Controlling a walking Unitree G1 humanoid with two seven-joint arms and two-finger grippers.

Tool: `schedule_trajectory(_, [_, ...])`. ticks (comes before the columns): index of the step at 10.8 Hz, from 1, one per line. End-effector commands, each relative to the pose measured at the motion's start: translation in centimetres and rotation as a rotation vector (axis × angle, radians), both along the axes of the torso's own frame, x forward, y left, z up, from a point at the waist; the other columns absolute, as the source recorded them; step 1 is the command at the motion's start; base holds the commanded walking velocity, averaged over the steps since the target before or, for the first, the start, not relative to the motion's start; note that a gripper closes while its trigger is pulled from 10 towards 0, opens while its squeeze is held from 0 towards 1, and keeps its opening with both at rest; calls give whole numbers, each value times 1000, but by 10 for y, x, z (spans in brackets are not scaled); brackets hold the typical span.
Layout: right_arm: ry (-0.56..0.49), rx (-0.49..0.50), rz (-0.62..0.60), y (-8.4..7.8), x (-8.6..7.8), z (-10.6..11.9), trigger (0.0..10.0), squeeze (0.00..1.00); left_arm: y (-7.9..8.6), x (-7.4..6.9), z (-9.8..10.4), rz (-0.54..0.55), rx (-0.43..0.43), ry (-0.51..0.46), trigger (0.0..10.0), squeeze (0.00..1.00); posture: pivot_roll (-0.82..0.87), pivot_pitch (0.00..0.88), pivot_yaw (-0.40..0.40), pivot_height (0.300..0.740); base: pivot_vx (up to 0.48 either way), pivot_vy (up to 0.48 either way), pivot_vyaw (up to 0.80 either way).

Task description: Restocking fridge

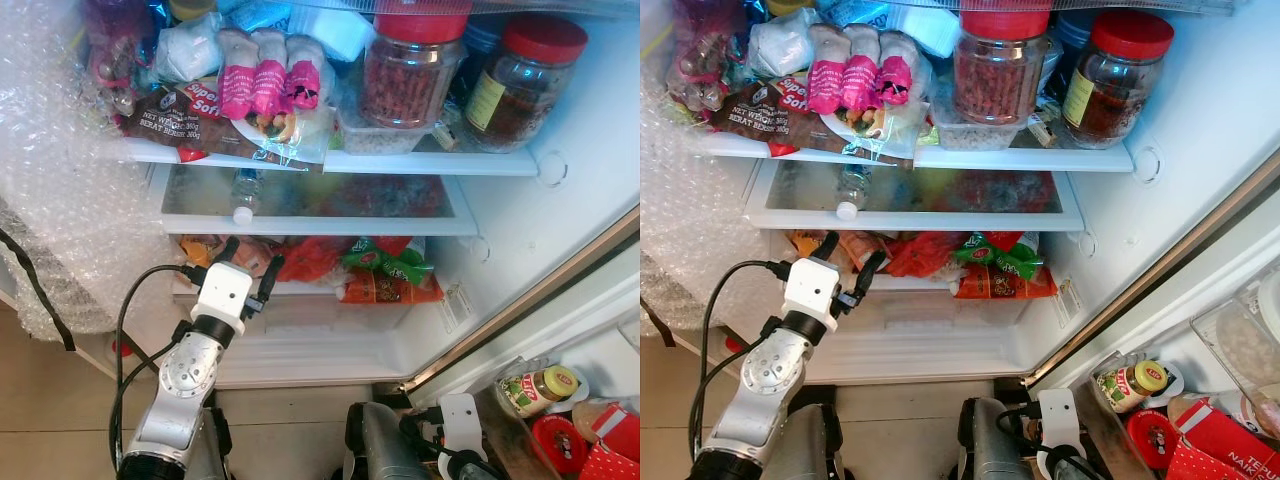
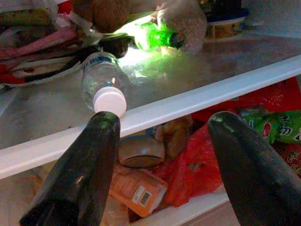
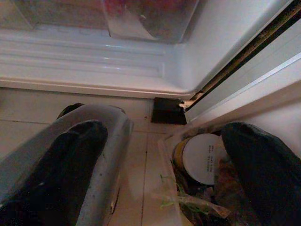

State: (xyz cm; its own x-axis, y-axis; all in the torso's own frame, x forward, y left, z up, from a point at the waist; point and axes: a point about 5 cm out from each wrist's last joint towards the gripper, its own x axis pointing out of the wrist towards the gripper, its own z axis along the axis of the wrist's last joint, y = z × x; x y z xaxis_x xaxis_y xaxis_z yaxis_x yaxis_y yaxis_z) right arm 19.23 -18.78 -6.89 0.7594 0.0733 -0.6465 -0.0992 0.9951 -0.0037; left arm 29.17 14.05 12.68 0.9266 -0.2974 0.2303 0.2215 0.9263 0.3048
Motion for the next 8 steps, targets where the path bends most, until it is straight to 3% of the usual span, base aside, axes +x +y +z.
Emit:
schedule_trajectory(1, [255,-13,2,1,-55,-30,10000,0,-2,-3,-3,-7,19,14,10000,0,-120,206,-60,585,0,0,0])
schedule_trajectory(8, [254,-10,2,1,-55,-29,10000,0,-2,-3,-2,-1,32,15,10000,0,-116,206,-59,585,0,0,0])
